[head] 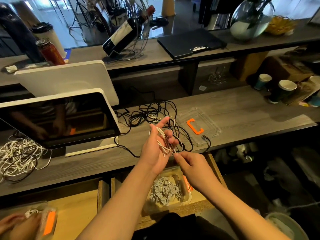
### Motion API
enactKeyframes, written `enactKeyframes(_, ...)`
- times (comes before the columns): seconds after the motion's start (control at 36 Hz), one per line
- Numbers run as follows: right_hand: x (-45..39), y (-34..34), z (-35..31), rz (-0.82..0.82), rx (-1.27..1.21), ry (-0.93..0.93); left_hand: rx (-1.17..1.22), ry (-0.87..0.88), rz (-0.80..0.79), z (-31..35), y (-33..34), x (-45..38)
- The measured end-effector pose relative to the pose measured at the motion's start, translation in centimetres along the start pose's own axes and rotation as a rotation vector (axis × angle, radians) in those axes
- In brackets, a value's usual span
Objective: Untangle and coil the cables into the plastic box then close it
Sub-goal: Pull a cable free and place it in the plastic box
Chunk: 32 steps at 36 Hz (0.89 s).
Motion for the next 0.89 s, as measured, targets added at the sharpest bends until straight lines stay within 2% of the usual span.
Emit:
enactKeyframes(0.08, 0.2, 0.8, -0.3, -0.034, 0.047, 0.002, 0.019, 0.003, 0.033, 0.2, -0.3, -0.6)
enactKeyframes(0.19, 0.5, 1.7, -1.4, -0.095, 0.096, -0.036, -0.078, 0.023, 0.084, 0.3, -0.7, -1.1)
enactKeyframes(0.36, 0.7, 2.6, -3.1, -0.203, 0.344, -0.135, -0.367, 0.114, 0.170, 0.4, -1.6, -1.7)
enactKeyframes(0.47, 0.6, 2.8, -3.9, -0.232, 0.412, -0.191, -0.604, 0.136, 0.153, 0.1, -1.9, -1.9)
enactKeyframes(0.69, 0.1, 2.4, -5.3, -0.212, 0.366, -0.288, -0.621, -0.085, -0.096, -0.5, -1.7, -2.3)
enactKeyframes(0.81, -0.7, 1.3, -5.9, -0.193, 0.427, -0.300, -0.696, -0.234, -0.161, -0.7, -1.9, -1.5)
enactKeyframes(0.89, -1.5, 0.2, -6.2, -0.182, 0.461, -0.324, -0.786, -0.316, -0.148, -0.8, -1.9, -0.7)
Point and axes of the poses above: each hand's wrist, its own x-axis away from the middle knuckle, its own y-axis out of the palm, z = x × y, the point moved 4 cm from there along -x, towards the middle knuckle, and after that the axes turned 4 degrees about z, right-handed, at the moved point
